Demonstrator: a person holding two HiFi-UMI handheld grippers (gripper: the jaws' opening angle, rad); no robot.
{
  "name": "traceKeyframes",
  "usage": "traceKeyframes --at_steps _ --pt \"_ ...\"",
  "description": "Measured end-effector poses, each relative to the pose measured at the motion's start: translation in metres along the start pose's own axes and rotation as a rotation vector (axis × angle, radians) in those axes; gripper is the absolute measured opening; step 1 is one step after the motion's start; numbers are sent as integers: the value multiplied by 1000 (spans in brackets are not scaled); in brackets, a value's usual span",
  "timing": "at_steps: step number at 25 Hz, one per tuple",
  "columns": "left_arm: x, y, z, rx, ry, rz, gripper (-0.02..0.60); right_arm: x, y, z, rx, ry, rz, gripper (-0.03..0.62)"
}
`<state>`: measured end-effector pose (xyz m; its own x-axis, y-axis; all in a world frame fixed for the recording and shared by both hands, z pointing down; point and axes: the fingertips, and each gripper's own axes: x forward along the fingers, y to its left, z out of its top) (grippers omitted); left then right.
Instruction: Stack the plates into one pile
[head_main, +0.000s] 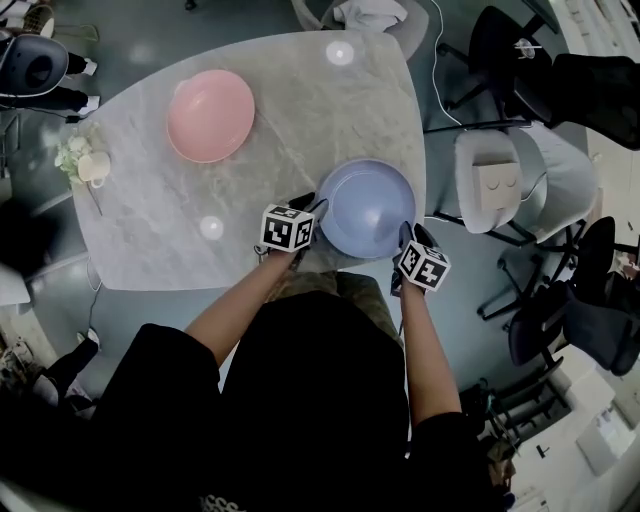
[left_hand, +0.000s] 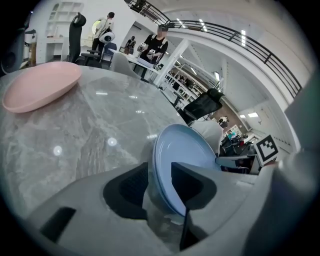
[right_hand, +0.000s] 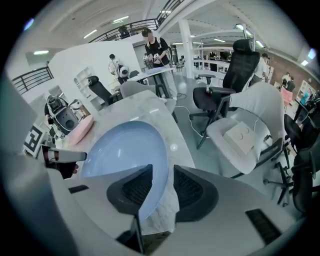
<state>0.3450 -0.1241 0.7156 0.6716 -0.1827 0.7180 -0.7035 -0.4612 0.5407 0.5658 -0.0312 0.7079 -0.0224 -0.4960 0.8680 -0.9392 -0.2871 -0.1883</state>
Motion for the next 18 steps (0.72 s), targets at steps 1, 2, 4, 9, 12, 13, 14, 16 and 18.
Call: traceKeyframes --at_steps 1,2,4,9,12,13,14,16,18 --pt "-1 1 -2 -1 3 2 150 -3 0 -1 4 -9 2 100" --pt "-3 1 -4 -3 5 3 150 -5 0 -3 13 -13 9 100" --pt "-5 1 -6 -3 -3 -1 151 -8 -1 -8 32 -17 31 100" --pt "-2 -2 1 8 -64 -8 152 -4 -6 -9 116 -31 85 100" --pt "2 -6 -11 6 -30 20 152 0 -9 -12 168 -22 109 100" --pt "5 -7 -15 13 -15 33 152 3 -9 -15 173 -10 119 100" --pt "7 -9 -18 18 -7 49 152 6 -9 -19 176 5 131 100" --pt "11 -10 -21 12 -7 76 156 12 -9 -25 172 33 158 98" --pt "15 -9 -25 -1 4 93 156 15 -9 -28 164 44 178 94"
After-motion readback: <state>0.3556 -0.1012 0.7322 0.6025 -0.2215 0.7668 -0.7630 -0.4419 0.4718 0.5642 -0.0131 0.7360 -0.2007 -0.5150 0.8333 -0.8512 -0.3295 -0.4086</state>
